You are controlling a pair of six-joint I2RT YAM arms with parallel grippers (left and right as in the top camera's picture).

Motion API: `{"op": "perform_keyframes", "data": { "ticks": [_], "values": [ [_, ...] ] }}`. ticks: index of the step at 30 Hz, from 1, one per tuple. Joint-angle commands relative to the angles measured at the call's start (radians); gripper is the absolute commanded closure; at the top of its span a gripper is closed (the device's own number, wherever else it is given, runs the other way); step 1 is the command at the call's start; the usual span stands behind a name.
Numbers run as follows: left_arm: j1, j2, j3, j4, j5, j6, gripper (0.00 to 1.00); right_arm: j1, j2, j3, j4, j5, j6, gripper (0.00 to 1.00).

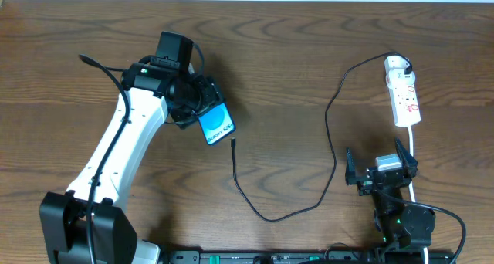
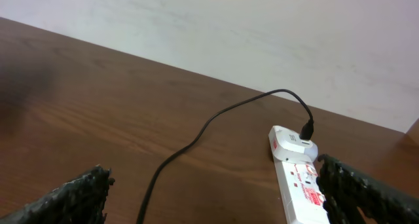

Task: Plug charger to phone and switch on socket
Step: 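Lift the phone upright with the left gripper, tilting it toward center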

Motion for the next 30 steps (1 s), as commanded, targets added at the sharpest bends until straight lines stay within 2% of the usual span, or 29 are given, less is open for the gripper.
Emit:
{"op": "perform_keyframes", "data": {
  "ticks": [1, 7, 11, 14, 20, 27, 28, 30],
  "values": [
    [0.005, -0.02, 0.004, -0.002, 0.159, -0.036, 0.32, 0.006, -0.006, -0.004, 0.0, 0.001, 0.009, 0.01],
    [0.005, -0.02, 0.004, -0.002, 0.264, -0.036, 0.32, 0.006, -0.006, -0.004, 0.0, 0.0, 0.01, 0.01],
    [0.005, -0.02, 0.004, 0.002, 0.28, -0.066, 0.32, 0.006, -0.006, -0.004, 0.0, 0.0, 0.011, 0.01],
    [0.005, -0.02, 0.004, 0.021, 0.281, -0.074, 0.32, 0.006, -0.006, -0.004, 0.0, -0.019, 0.062, 0.01],
    [0.005, -0.02, 0.004, 0.043, 0.284, -0.136, 0.32, 0.006, -0.006, -0.004, 0.001, -0.018, 0.419, 0.01],
    [0.005, -0.02, 0.004, 0.063, 0.299, -0.198, 0.32, 0.006, -0.006, -0.004, 0.002, -0.031, 1.073, 0.01],
    [0.005, -0.02, 0.004, 0.068, 0.298, -0.201, 0.32, 0.006, -0.006, -0.004, 0.002, -0.03, 1.254, 0.01],
    [0.005, -0.02, 0.004, 0.071, 0.299, -0.201, 0.32, 0.006, -0.006, -0.004, 0.002, -0.029, 1.362, 0.01]
  ]
}}
